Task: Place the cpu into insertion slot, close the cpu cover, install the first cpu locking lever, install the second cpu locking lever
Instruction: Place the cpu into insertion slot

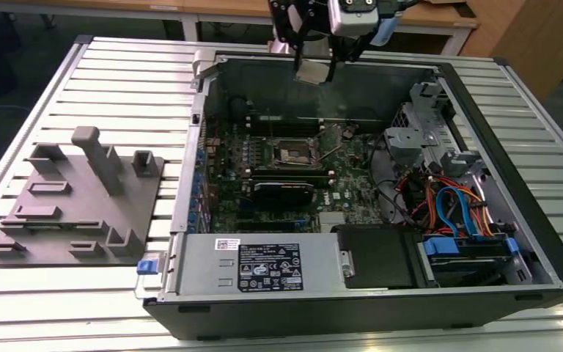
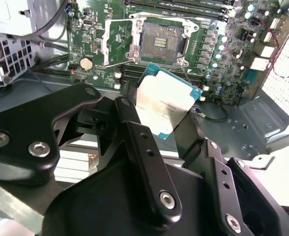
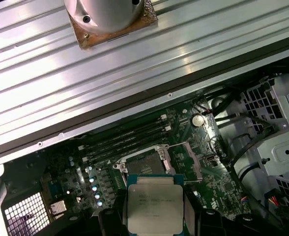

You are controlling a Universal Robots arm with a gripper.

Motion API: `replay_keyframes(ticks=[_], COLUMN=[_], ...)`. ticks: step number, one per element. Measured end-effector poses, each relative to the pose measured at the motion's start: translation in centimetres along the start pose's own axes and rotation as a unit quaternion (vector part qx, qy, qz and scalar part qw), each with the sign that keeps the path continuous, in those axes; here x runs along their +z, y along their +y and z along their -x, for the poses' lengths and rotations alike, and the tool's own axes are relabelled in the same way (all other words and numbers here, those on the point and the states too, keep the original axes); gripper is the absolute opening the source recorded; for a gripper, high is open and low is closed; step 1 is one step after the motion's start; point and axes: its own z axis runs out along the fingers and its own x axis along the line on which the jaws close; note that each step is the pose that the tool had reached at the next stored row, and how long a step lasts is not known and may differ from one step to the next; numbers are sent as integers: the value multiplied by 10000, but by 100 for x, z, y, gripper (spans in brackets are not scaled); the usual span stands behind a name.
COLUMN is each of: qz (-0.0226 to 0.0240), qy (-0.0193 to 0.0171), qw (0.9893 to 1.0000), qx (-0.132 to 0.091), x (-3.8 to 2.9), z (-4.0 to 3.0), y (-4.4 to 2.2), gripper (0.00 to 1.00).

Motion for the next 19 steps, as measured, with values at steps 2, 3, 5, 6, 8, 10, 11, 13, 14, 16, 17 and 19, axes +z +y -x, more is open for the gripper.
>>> replay_keyframes(ticks=[2,3,5,6,8,10,11,13,14,16,17,19], qz=[3,4,7,9,11,11,11,12,11,12,11,11], qy=[-14,-22,-38,-46,-58,-60,-61,-61,-61,-61,-61,-61], qw=[9999,9997,9991,9987,9979,9977,9977,9977,9977,9977,9977,9977], qx=[152,245,424,514,646,677,678,679,679,679,679,680], x=[5,8,14,16,20,20,21,21,21,21,21,21], z=[0,0,0,0,1,1,0,0,1,1,1,1], y=[0,0,-1,-1,-2,-2,-2,-2,-2,-2,-1,-2], gripper=[54,54,54,54,54,54,54,54,54,54,54,54])
